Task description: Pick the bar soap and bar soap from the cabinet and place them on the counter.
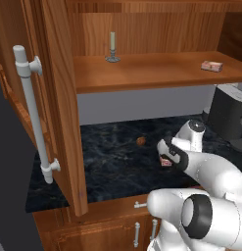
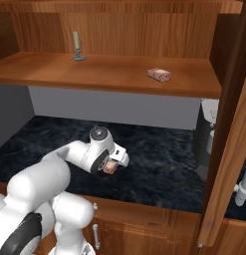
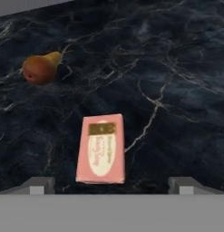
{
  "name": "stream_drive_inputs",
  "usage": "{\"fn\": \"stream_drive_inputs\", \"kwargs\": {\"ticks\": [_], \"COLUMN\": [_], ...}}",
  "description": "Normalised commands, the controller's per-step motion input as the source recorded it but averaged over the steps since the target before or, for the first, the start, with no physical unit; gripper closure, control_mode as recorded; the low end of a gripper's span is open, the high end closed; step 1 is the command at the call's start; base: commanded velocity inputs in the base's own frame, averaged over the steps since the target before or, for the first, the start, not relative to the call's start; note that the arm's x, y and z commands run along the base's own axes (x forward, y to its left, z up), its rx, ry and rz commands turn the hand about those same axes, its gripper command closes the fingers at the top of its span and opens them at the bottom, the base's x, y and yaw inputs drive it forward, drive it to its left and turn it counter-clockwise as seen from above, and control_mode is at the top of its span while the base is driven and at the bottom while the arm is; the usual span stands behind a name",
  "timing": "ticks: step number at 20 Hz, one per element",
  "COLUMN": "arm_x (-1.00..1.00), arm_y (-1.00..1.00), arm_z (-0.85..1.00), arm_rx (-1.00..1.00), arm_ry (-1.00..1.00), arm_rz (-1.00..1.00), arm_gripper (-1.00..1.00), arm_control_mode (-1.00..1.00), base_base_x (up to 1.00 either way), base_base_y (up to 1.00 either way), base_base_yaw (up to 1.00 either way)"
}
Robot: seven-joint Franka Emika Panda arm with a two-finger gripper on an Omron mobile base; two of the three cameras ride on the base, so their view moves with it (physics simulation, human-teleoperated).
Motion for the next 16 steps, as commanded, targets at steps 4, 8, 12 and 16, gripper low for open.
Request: {"fn": "stream_drive_inputs", "kwargs": {"ticks": [4, 8, 12, 16], "arm_x": [-0.36, -0.33, -0.31, -0.34], "arm_y": [-0.11, -0.06, -0.02, -0.02], "arm_z": [0.34, 0.34, 0.38, 0.38], "arm_rx": [0.00, 0.00, 0.00, 0.00], "arm_ry": [0.00, 0.00, 0.00, 0.00], "arm_rz": [0.00, 0.00, 0.00, 0.00], "arm_gripper": [-1.00, -1.00, -1.00, -1.00], "arm_control_mode": [-1.00, -1.00, -1.00, -1.00], "base_base_x": [0.00, 0.00, 0.00, 0.00], "base_base_y": [0.00, 0.00, 0.00, 0.00], "base_base_yaw": [0.00, 0.00, 0.00, 0.00]}}
